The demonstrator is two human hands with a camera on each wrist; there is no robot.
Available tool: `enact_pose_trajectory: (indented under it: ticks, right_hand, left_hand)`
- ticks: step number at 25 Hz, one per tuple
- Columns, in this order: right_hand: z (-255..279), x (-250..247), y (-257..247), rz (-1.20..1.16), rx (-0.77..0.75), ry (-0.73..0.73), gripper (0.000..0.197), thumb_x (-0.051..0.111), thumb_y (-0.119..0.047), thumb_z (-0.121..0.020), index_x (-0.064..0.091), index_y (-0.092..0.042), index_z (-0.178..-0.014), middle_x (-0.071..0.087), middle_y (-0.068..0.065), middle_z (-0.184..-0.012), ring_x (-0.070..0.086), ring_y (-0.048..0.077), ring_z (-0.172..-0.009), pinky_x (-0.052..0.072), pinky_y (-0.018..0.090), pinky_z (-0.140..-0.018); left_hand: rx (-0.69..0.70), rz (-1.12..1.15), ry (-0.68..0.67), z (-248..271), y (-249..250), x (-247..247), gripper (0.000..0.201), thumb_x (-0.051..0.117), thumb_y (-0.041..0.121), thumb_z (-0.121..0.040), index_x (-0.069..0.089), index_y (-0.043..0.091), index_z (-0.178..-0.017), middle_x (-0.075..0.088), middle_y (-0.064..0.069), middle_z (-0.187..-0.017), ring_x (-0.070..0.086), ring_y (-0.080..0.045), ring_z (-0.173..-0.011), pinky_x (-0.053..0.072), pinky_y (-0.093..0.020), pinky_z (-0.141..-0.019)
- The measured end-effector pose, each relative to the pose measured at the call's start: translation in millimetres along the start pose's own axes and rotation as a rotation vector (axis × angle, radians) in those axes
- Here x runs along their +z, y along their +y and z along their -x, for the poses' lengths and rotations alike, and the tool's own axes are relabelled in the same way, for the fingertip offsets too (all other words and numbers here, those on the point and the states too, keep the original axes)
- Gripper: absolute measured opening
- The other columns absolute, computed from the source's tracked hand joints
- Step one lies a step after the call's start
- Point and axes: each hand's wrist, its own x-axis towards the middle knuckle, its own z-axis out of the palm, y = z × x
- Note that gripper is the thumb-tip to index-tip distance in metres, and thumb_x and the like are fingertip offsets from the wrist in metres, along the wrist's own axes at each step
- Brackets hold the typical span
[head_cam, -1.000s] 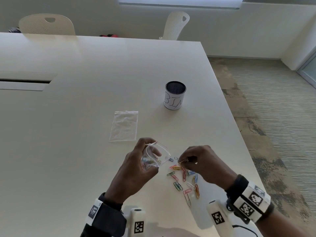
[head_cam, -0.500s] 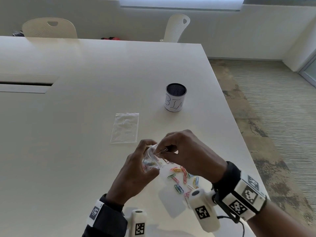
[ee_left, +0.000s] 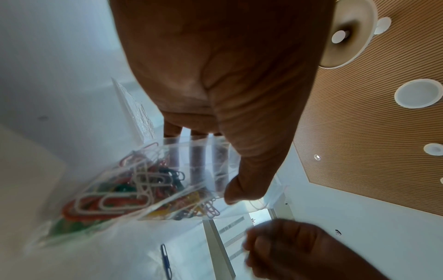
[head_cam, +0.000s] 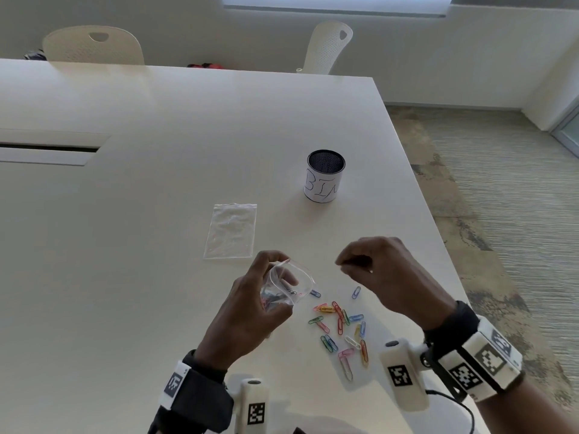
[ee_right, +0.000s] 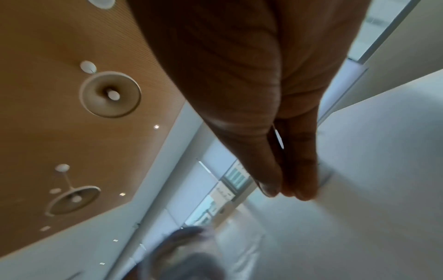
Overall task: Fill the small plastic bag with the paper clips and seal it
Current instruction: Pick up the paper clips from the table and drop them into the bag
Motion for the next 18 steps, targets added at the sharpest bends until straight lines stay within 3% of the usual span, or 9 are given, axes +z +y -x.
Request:
enact_pose_trajectory:
  ticks: [2,4,6,8,11,14,16,18]
  right_hand:
    - [17.0,4.2,25.9,0.130,0.124,-0.124,0.022,0.075,-0.024,-0.096,0.076,-0.021,-0.117,0.076,-0.007,-0.108,0.070,0.002,-0.085,0.053,0.013,-0.074]
    - [33.7,13.5,42.9,0.230,0.209,-0.202,0.035,0.065,-0.030,-0.102,0.065,-0.021,-0.135,0.065,-0.006,-0.127,0.068,0.006,-0.100,0.053,0.018,-0.086]
    - [47.0,25.4,45.7,0.243,0.224,-0.177,0.038,0.054,-0.024,-0.106,0.057,-0.018,-0.144,0.054,-0.006,-0.134,0.063,0.011,-0.111,0.050,0.018,-0.093]
    - [57.6,34.7,35.6,0.189,0.191,-0.218,0.036,0.049,-0.021,-0.108,0.058,-0.021,-0.143,0.050,-0.009,-0.133,0.061,0.009,-0.113,0.053,0.018,-0.097]
    - [72.0,34.3,16.4,0.114,0.170,-0.331,0.044,0.058,-0.041,-0.104,0.056,-0.027,-0.145,0.050,-0.014,-0.133,0.061,0.005,-0.109,0.055,0.024,-0.099]
    - [84.4,30.0,10.8,0.271,0.283,-0.321,0.089,0.075,-0.067,-0.079,0.040,-0.025,-0.149,0.045,-0.008,-0.134,0.060,0.011,-0.111,0.053,0.025,-0.096]
    - [87.5,37.3,5.3,0.262,0.363,-0.360,0.098,0.085,-0.060,-0.073,0.034,-0.022,-0.148,0.041,-0.005,-0.132,0.059,0.014,-0.107,0.051,0.024,-0.096]
    - [83.6,48.2,1.1,0.179,0.391,-0.330,0.086,0.086,-0.046,-0.080,0.038,-0.019,-0.146,0.043,-0.003,-0.131,0.060,0.017,-0.110,0.050,0.023,-0.096]
  left_hand:
    - [0.005,-0.004,-0.008,-0.1,-0.7,0.5,0.060,0.078,0.004,-0.087,0.049,0.037,-0.127,0.073,0.014,-0.111,0.076,-0.019,-0.091,0.066,-0.047,-0.072]
    - [0.015,-0.008,-0.009,-0.2,-0.9,0.7,0.061,0.080,0.004,-0.087,0.048,0.037,-0.128,0.073,0.015,-0.111,0.076,-0.016,-0.092,0.066,-0.040,-0.072]
    - [0.014,-0.008,-0.009,-0.2,-1.6,1.2,0.061,0.080,0.004,-0.087,0.049,0.035,-0.129,0.073,0.016,-0.110,0.075,-0.013,-0.093,0.065,-0.030,-0.071]
    - [0.006,-0.005,-0.012,-0.3,-1.8,1.9,0.061,0.080,0.002,-0.087,0.049,0.034,-0.129,0.073,0.016,-0.110,0.075,-0.011,-0.089,0.063,-0.022,-0.069]
    - [0.014,-0.018,-0.017,-0.7,-2.0,0.3,0.061,0.079,-0.001,-0.087,0.049,0.032,-0.129,0.073,0.014,-0.110,0.075,-0.011,-0.092,0.059,-0.015,-0.071]
    - [0.018,-0.030,-0.004,0.4,-3.8,-0.9,0.061,0.079,0.000,-0.087,0.049,0.031,-0.130,0.074,0.011,-0.110,0.075,-0.015,-0.095,0.059,-0.018,-0.071]
    - [0.009,-0.024,0.009,2.0,-3.7,-1.2,0.061,0.080,0.000,-0.087,0.050,0.030,-0.130,0.075,0.011,-0.109,0.075,-0.017,-0.092,0.059,-0.021,-0.070]
    - [0.010,-0.020,0.015,3.3,-3.4,-1.2,0.061,0.081,0.001,-0.087,0.050,0.031,-0.130,0.075,0.012,-0.109,0.074,-0.015,-0.093,0.059,-0.019,-0.068]
